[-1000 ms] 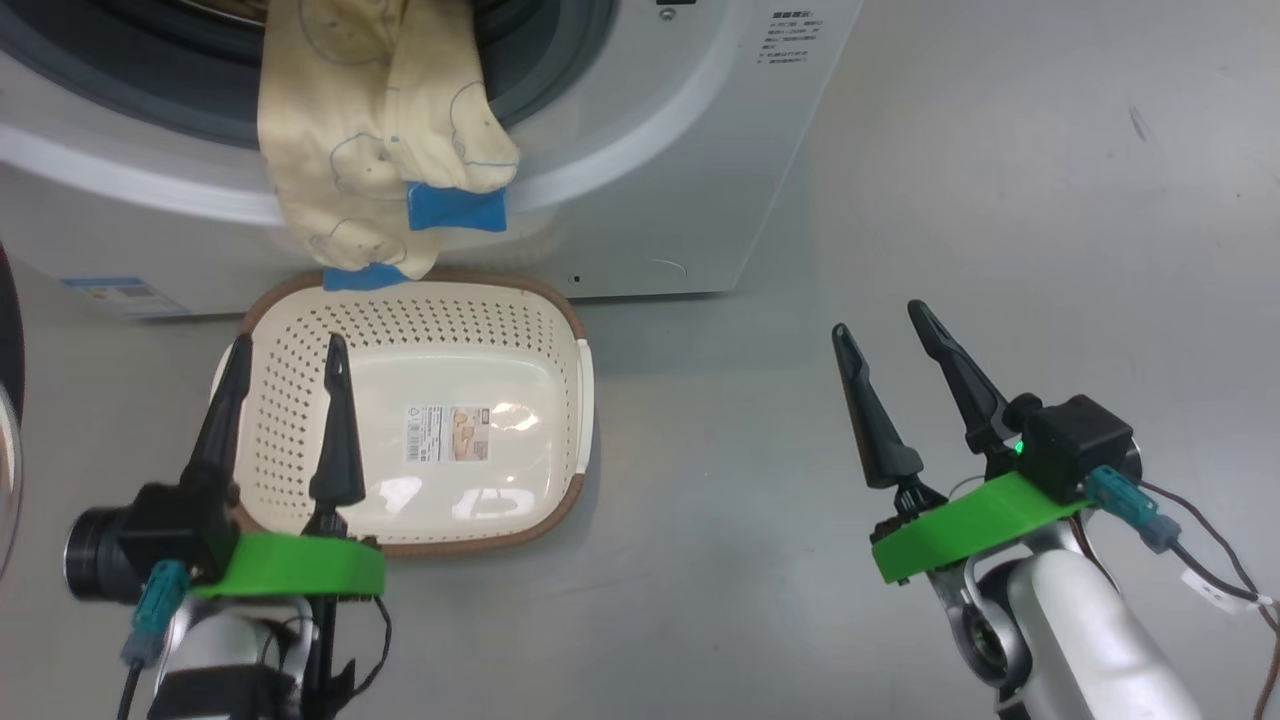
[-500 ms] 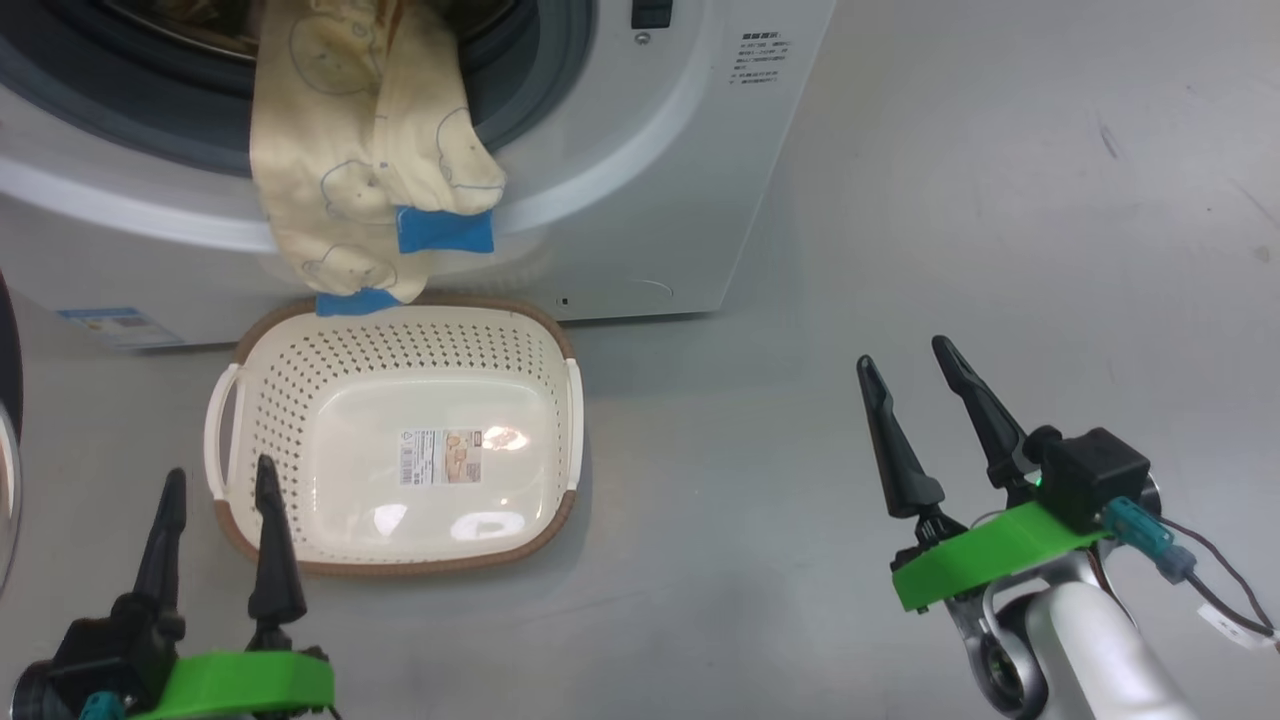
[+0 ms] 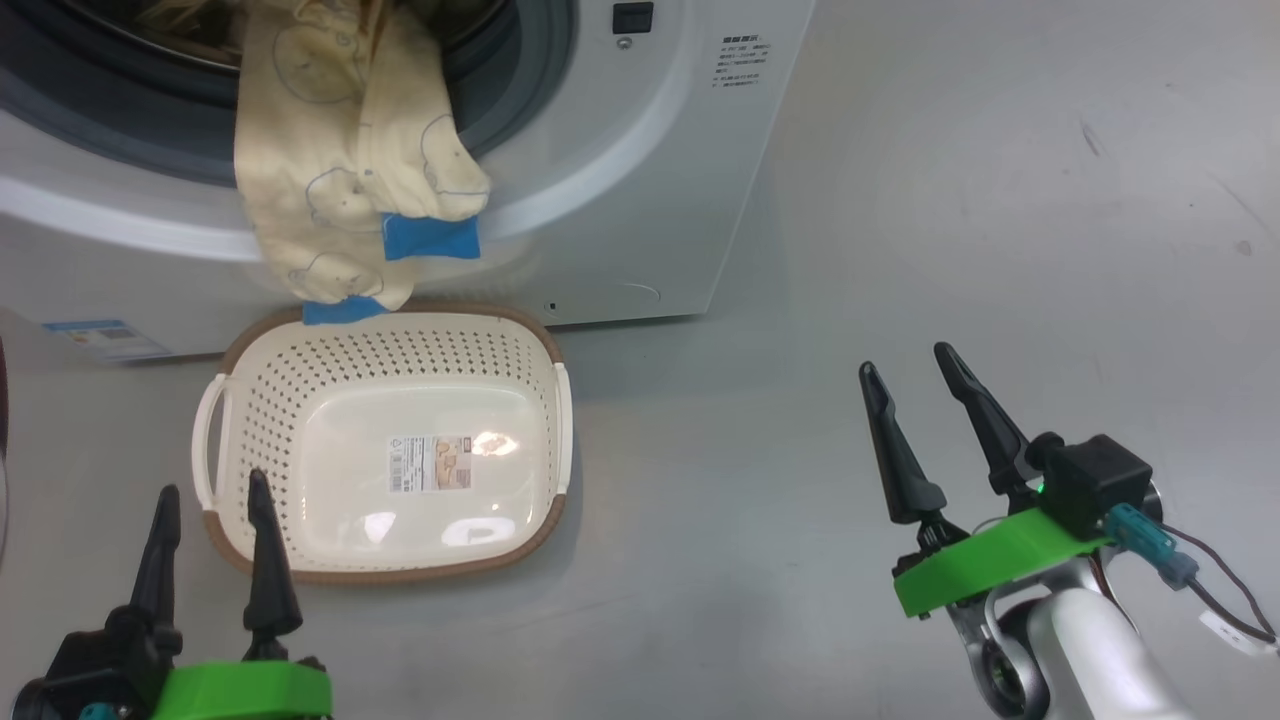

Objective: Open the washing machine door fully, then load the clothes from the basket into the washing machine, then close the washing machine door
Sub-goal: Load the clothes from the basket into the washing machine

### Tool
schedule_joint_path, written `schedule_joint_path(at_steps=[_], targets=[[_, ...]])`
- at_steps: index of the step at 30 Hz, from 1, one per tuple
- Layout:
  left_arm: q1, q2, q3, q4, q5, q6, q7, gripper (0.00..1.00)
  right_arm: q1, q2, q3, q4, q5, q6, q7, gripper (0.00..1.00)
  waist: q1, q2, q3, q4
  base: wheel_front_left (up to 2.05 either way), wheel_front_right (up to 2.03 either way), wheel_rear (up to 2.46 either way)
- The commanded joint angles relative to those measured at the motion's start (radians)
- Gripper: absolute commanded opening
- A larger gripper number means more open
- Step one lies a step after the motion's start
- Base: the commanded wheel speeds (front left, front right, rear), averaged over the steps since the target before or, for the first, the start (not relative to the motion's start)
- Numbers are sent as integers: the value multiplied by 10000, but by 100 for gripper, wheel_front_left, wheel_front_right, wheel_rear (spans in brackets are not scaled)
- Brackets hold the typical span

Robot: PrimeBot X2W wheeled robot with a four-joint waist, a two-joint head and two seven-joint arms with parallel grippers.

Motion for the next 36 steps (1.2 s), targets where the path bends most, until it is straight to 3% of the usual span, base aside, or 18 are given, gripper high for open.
schedule_joint_path(at_steps=[1,17,36], targets=[[-136,30,324,-315,27,32,-64,100,-36,-60,202,-364,-21,17,-65,100,0,-1,28,-37,0,0,0],[-2370,50,258,2155,-527,-327,-64,100,-521,-60,494,-468,179,17,-65,100,0,-1,839,-591,0,0,0],[-6618,829,-497,5538,-749,-627,517,100,-1043,-60,685,-576,299,17,-65,100,0,-1,1923,-1196,0,0,0]])
